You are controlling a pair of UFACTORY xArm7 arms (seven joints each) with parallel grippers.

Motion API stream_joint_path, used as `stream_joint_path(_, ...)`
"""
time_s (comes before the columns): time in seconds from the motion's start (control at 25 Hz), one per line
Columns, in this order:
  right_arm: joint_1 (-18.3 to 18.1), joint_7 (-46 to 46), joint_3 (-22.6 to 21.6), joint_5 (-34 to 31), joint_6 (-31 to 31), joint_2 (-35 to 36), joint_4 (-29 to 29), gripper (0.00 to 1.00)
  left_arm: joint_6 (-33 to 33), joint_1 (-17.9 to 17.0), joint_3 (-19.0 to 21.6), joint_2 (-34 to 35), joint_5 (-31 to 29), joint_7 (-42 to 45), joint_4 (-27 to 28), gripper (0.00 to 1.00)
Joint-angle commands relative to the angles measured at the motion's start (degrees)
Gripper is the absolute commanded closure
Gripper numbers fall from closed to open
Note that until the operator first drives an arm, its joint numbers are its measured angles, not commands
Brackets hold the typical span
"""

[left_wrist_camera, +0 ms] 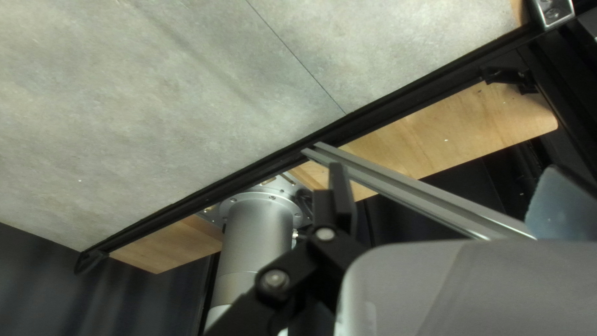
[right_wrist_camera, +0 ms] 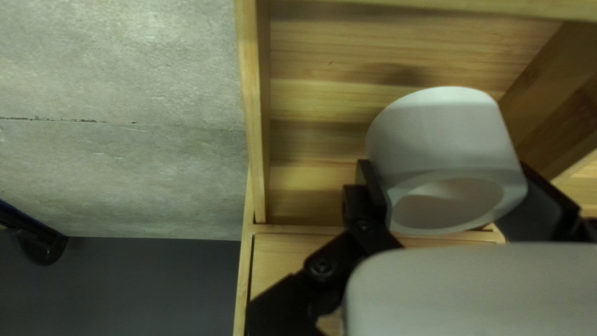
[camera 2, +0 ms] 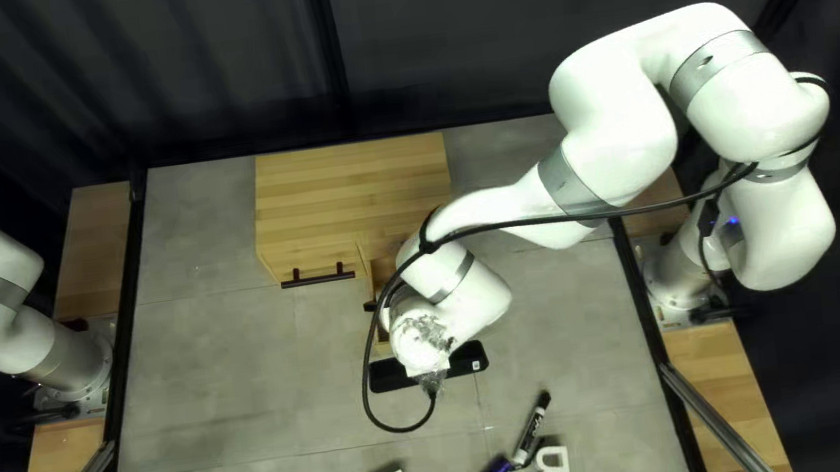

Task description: Open drawers and place objects into drawer and close

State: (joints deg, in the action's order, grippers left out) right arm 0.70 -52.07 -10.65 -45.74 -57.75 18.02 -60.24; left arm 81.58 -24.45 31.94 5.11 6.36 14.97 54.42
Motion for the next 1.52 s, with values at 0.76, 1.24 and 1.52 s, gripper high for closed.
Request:
stream_joint_path(0.76,-2.21,-4.96,0.24,1.92,1.9,0.45,-0.15,0.9,0.0,0.0,0.0,0.0,0.0,0.0,0.0,0.0)
stream_joint_path(1.24,-2.47,-4.97,0.57,1.19,2.98,1.31,-0.36,0.92,0.0,0.0,0.0,0.0,0.0,0.0,0.0,0.0)
stream_joint_path(1.52,-2.58,-4.66,0.73,0.94,3.48,1.5,-0.17,0.92,0.0,0.0,0.0,0.0,0.0,0.0,0.0,0.0)
